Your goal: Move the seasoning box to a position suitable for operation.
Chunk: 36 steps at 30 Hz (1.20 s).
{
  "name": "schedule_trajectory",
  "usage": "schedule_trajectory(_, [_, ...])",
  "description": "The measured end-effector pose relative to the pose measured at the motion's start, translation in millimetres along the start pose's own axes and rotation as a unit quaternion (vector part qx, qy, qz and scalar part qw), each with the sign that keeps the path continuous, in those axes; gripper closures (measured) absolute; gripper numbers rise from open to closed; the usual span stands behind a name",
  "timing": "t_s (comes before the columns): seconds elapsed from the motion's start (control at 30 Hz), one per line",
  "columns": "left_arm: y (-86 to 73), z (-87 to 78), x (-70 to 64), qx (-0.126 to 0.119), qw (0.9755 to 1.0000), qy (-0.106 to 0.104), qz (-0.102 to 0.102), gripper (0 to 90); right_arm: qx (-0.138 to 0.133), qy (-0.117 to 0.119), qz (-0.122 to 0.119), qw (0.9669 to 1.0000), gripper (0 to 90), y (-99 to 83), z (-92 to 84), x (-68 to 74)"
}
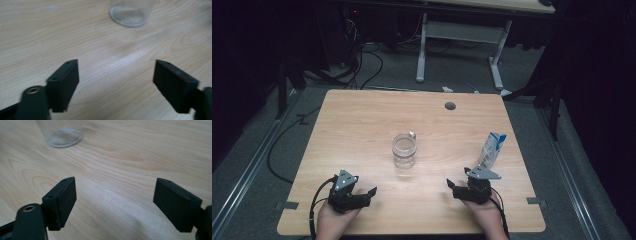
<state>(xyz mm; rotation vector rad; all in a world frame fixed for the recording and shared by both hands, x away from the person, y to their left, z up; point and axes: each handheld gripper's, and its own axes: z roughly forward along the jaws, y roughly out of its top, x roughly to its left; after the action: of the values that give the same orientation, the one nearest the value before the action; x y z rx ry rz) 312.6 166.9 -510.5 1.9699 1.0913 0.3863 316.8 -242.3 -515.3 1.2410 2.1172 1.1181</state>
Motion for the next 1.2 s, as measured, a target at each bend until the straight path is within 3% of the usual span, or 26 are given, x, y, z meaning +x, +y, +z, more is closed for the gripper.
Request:
schedule_trajectory(0.1, [5.6,1.1,1.0,-0.006,0.9998,-0.015,-0.008,29.2,-0.002,0.001,0.002,1.0000,22.8,-0.9,-1.0,0.0])
schedule_trajectory(0.13, [8.1,0.7,0.6,-0.020,0.9996,-0.020,-0.007,33.0,-0.004,0.004,0.006,1.0000,23.4,-1.3,-1.1,-0.4])
schedule_trajectory(0.17, [10.3,0.7,0.6,-0.019,0.9996,-0.019,-0.003,38.5,-0.001,0.005,0.009,0.9999,24.3,-1.8,-0.3,-1.7])
schedule_trajectory(0.33, [22.3,5.2,-0.7,-0.021,0.9995,-0.022,0.007,37.8,-0.002,0.013,0.011,0.9999,28.7,-2.0,0.1,-3.4])
schedule_trajectory(0.4, [25.5,7.9,0.4,-0.043,0.9988,-0.024,-0.002,38.7,-0.005,0.013,0.009,0.9999,29.4,-0.9,-1.0,-3.5])
schedule_trajectory(0.47, [27.0,9.0,1.0,-0.046,0.9986,-0.025,-0.005,38.7,-0.006,0.017,0.011,0.9998,29.8,-0.7,-1.4,-3.7])
schedule_trajectory(0.73, [41.4,16.5,4.6,-0.037,0.9991,-0.019,-0.010,38.9,-0.017,0.018,0.009,0.9997,31.0,0.5,-3.8,-2.5])
schedule_trajectory(0.83, [47.0,19.6,3.7,-0.033,0.9994,-0.009,0.004,39.9,-0.016,0.016,0.012,0.9997,31.0,0.8,-4.2,-2.5])
schedule_trajectory(0.93, [51.4,24.8,7.0,-0.034,0.9994,-0.008,-0.005,43.0,-0.018,0.017,0.010,0.9996,31.5,0.9,-4.6,-3.0])
schedule_trajectory(1.2, [67.2,32.8,12.1,-0.035,0.9994,0.007,-0.001,52.0,-0.021,0.023,0.013,0.9994,35.0,0.2,-4.6,-1.8])
